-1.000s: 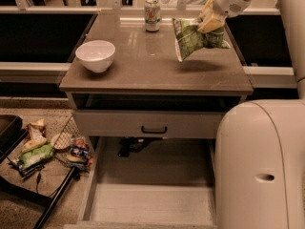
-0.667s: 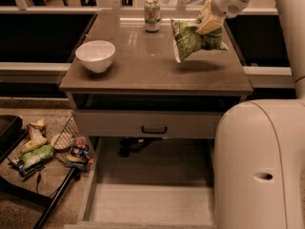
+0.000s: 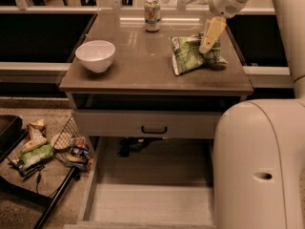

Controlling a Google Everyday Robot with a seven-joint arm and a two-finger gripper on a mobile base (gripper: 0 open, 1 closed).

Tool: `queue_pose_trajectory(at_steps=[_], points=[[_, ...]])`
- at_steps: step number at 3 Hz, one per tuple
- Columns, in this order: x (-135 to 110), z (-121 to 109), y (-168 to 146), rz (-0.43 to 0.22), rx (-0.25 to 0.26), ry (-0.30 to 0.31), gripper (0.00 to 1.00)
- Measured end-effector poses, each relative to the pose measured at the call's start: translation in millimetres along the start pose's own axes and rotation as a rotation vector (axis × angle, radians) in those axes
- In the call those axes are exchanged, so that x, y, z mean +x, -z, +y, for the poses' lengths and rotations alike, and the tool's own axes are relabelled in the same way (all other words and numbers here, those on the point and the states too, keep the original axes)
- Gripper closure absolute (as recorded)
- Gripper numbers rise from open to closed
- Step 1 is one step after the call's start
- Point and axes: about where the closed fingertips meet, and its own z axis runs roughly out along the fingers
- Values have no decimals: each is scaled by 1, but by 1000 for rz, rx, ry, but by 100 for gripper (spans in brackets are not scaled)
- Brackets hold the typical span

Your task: Pick green jalapeno chip bag from middle drawer and place on counter

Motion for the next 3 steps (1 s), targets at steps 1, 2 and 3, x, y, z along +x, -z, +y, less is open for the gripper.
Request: queue_pose_trajectory(at_steps=[1, 2, 3], points=[[2, -16, 26, 17, 88, -49, 0], [41, -29, 103, 104, 268, -192, 0], [103, -11, 236, 234, 545, -387, 0]])
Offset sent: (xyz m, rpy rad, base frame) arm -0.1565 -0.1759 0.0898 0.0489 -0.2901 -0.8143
